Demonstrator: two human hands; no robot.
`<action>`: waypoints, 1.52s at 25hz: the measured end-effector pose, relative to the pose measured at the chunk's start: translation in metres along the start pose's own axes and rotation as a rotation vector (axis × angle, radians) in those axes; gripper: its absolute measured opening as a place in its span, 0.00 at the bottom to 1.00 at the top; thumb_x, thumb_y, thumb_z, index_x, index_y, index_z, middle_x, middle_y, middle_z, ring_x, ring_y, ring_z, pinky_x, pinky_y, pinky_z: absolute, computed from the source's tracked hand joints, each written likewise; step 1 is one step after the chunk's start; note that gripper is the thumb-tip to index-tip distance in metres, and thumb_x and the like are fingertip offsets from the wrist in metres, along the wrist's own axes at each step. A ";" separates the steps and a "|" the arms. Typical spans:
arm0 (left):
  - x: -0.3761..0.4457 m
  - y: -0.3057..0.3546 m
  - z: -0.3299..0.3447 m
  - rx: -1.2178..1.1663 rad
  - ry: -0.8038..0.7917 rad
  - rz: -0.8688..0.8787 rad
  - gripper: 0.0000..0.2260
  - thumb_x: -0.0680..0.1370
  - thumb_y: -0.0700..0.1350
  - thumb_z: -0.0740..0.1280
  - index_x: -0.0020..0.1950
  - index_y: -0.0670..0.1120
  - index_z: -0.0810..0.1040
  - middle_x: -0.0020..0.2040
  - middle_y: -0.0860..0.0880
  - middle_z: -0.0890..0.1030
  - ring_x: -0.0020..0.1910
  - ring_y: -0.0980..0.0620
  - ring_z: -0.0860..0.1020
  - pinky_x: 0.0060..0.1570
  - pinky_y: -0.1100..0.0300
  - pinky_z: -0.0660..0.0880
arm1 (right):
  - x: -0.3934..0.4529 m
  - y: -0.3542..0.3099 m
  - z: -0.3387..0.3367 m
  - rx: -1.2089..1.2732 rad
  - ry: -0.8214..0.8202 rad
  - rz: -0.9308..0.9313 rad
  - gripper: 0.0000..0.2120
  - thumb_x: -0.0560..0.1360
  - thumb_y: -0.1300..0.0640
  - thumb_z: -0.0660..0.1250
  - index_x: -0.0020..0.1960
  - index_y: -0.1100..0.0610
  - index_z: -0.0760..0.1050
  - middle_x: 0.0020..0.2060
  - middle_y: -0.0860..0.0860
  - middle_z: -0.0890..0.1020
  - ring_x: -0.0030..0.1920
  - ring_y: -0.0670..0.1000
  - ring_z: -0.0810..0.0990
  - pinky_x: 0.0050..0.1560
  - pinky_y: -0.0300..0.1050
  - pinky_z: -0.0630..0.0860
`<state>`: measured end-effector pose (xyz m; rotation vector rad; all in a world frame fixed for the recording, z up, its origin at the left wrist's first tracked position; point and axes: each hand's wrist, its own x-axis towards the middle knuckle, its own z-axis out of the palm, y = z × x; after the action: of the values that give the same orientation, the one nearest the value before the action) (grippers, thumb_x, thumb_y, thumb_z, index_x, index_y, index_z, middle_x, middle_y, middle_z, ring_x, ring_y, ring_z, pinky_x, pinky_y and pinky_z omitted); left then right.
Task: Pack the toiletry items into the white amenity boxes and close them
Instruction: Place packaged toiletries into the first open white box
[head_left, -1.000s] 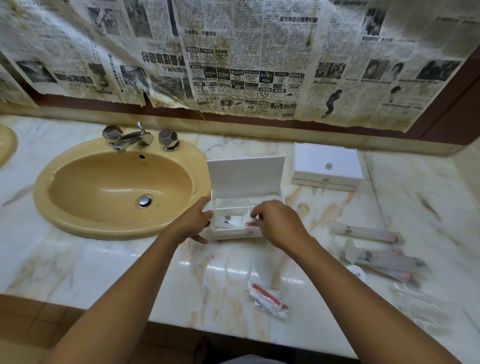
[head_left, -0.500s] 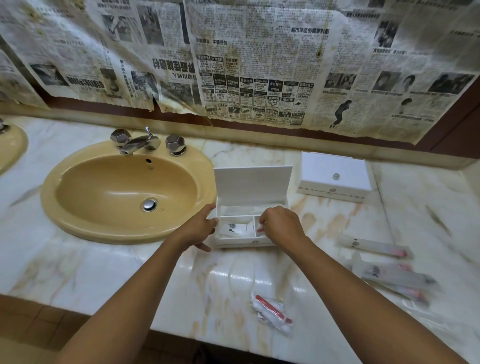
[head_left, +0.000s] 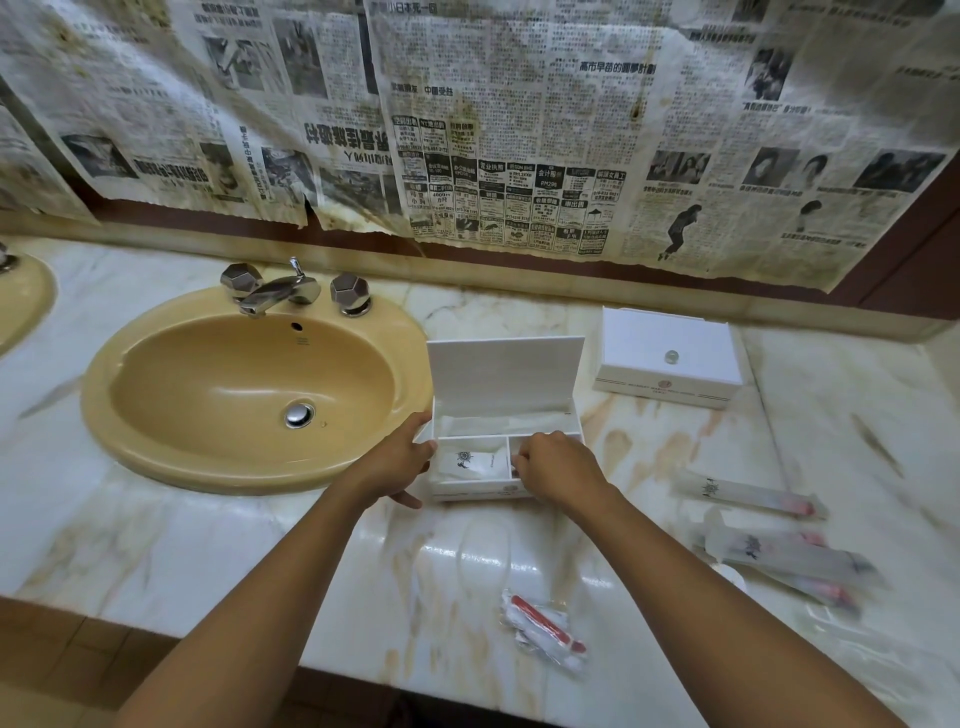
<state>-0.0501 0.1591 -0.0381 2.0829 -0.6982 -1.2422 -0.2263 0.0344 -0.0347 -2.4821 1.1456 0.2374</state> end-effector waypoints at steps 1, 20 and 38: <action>0.000 0.000 0.000 0.000 -0.001 0.000 0.22 0.84 0.46 0.56 0.77 0.58 0.57 0.62 0.47 0.73 0.60 0.49 0.73 0.46 0.44 0.83 | -0.001 0.000 0.001 0.001 -0.012 -0.004 0.11 0.77 0.56 0.56 0.37 0.56 0.72 0.44 0.56 0.81 0.40 0.56 0.72 0.37 0.43 0.64; 0.002 -0.002 0.000 -0.018 -0.015 0.014 0.22 0.84 0.47 0.57 0.77 0.58 0.57 0.74 0.51 0.66 0.64 0.47 0.74 0.43 0.43 0.83 | -0.084 -0.018 0.000 0.042 0.009 -0.199 0.15 0.75 0.48 0.66 0.59 0.53 0.77 0.56 0.51 0.80 0.55 0.54 0.78 0.51 0.47 0.74; -0.003 0.002 0.002 -0.019 0.004 0.016 0.22 0.84 0.46 0.56 0.77 0.57 0.58 0.72 0.51 0.65 0.60 0.48 0.73 0.45 0.43 0.83 | -0.080 -0.006 0.053 -0.057 -0.079 -0.314 0.20 0.77 0.63 0.61 0.66 0.54 0.63 0.53 0.55 0.74 0.52 0.58 0.75 0.41 0.46 0.67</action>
<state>-0.0534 0.1590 -0.0357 2.0596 -0.6975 -1.2309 -0.2728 0.1153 -0.0560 -2.6318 0.7134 0.2781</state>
